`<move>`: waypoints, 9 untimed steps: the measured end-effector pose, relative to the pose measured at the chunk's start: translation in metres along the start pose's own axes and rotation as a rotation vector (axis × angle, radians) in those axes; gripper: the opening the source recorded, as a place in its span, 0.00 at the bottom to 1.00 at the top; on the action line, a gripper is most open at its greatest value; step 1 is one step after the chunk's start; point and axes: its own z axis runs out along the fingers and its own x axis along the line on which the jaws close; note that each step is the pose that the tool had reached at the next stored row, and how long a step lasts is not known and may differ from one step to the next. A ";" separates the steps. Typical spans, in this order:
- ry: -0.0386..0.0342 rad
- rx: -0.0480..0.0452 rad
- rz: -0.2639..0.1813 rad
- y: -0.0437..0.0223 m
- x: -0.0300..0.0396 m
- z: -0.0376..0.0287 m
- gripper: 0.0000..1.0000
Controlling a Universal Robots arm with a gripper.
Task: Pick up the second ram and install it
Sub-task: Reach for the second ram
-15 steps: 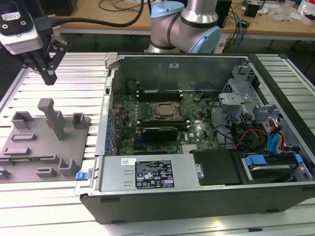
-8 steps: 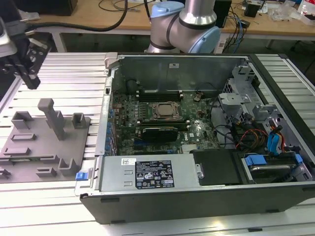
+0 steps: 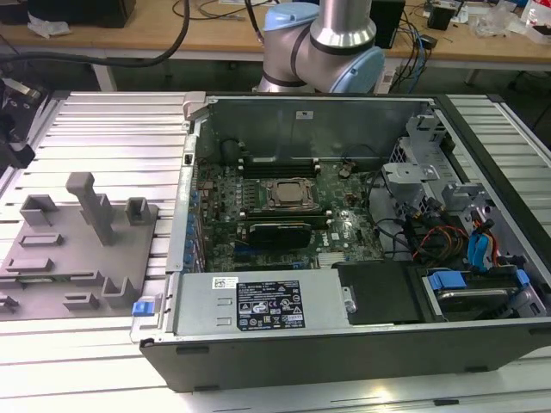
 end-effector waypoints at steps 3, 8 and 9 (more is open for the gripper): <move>0.0000 0.0000 0.000 -0.0006 0.0003 0.0000 0.11; 0.0000 0.0000 0.000 -0.0008 0.0002 0.0000 0.11; 0.0000 0.0000 0.000 -0.0008 0.0002 0.0000 0.11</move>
